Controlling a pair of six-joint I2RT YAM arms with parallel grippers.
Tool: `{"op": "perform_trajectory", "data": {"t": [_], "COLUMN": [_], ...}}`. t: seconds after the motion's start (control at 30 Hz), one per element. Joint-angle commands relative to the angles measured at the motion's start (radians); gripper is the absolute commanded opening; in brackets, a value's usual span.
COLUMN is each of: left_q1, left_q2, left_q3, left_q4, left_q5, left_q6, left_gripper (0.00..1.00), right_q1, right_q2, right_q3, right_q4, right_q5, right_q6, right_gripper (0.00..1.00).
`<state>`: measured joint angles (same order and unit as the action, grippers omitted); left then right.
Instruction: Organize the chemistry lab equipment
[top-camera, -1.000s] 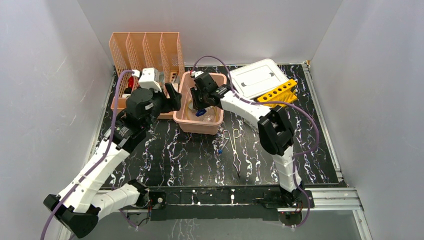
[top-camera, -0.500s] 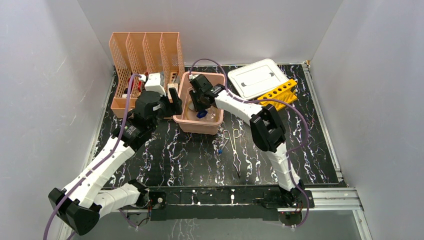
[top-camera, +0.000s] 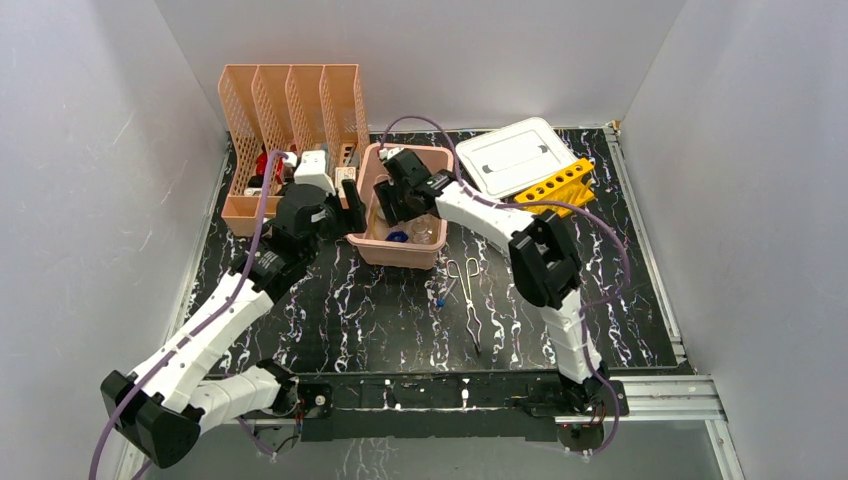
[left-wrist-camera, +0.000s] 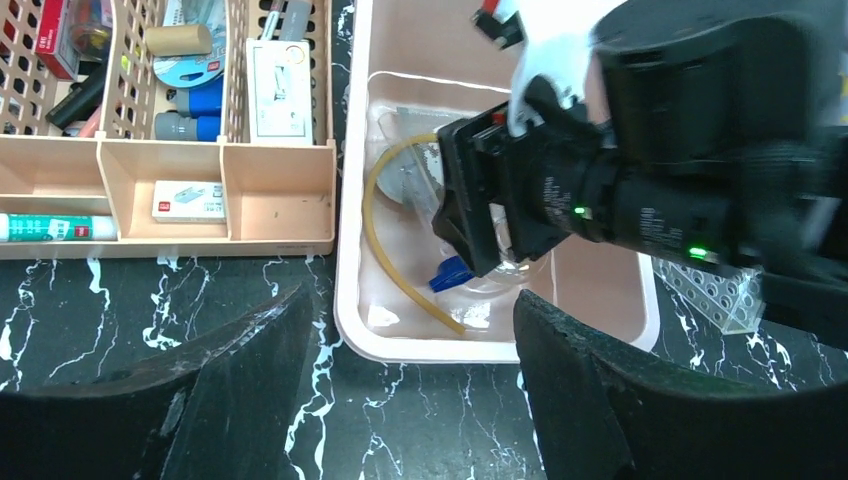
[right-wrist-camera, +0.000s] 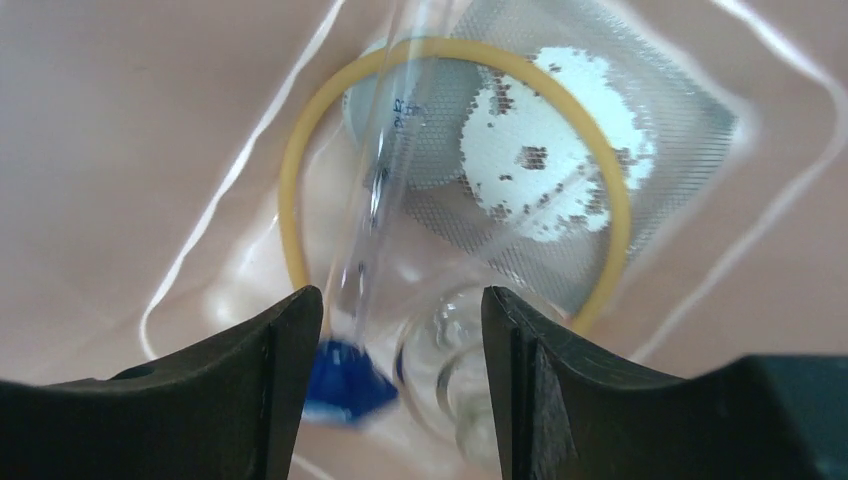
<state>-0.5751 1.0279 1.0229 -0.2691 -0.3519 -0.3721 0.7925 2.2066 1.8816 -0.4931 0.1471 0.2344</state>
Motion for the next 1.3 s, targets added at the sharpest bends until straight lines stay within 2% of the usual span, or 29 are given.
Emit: {"op": "perform_trajectory", "data": {"t": [0.0, 0.07, 0.1, 0.13, 0.17, 0.23, 0.27, 0.43, 0.57, 0.77, 0.93, 1.07, 1.27], "left_q1": [0.005, 0.006, 0.006, -0.008, -0.065, -0.233, -0.284, -0.416, -0.484, -0.506, -0.508, -0.508, -0.509], "left_q2": [0.039, 0.047, 0.068, 0.116, 0.161, 0.252, 0.294, 0.379, 0.404, 0.449, 0.470, 0.363, 0.171], "left_q3": [0.022, 0.020, 0.039, 0.068, 0.086, 0.131, 0.144, 0.119, 0.064, -0.007, -0.039, -0.070, 0.063], "left_q4": [0.036, 0.074, 0.076, 0.080, 0.086, 0.080, 0.091, 0.119, 0.152, 0.188, 0.213, 0.253, 0.188], "left_q5": [0.052, 0.123, 0.176, 0.275, 0.272, 0.159, 0.185, 0.190, 0.193, 0.163, 0.101, 0.055, 0.008], "left_q6": [0.016, 0.035, 0.041, 0.039, 0.038, 0.070, 0.057, 0.057, 0.080, 0.087, 0.072, 0.037, 0.075], "left_gripper": [0.74, 0.71, 0.57, 0.53, 0.53, 0.57, 0.57, 0.57, 0.58, 0.60, 0.60, 0.59, 0.59], "right_q1": [0.007, 0.007, 0.007, 0.006, 0.002, -0.030, -0.059, -0.241, -0.322, -0.351, -0.347, -0.276, -0.110], "right_q2": [-0.275, -0.380, -0.447, -0.512, -0.561, -0.646, -0.682, -0.815, -0.878, -0.913, -0.908, -0.935, -0.990], "right_q3": [-0.084, -0.156, -0.205, -0.250, -0.292, -0.358, -0.400, -0.558, -0.648, -0.730, -0.814, -0.881, -1.025], "right_q4": [0.135, 0.193, 0.221, 0.251, 0.268, 0.276, 0.277, 0.269, 0.262, 0.257, 0.240, 0.184, 0.113], "right_q5": [0.046, 0.054, 0.076, 0.098, 0.128, 0.164, 0.170, 0.111, 0.094, 0.092, 0.018, 0.081, 0.116], "right_q6": [-0.024, -0.014, -0.009, -0.005, -0.007, -0.004, 0.005, 0.036, 0.032, 0.049, 0.095, 0.125, 0.251], "right_gripper": [0.70, 0.70, 0.70, 0.70, 0.70, 0.70, 0.70, 0.70, 0.70, 0.69, 0.68, 0.70, 0.82]}}
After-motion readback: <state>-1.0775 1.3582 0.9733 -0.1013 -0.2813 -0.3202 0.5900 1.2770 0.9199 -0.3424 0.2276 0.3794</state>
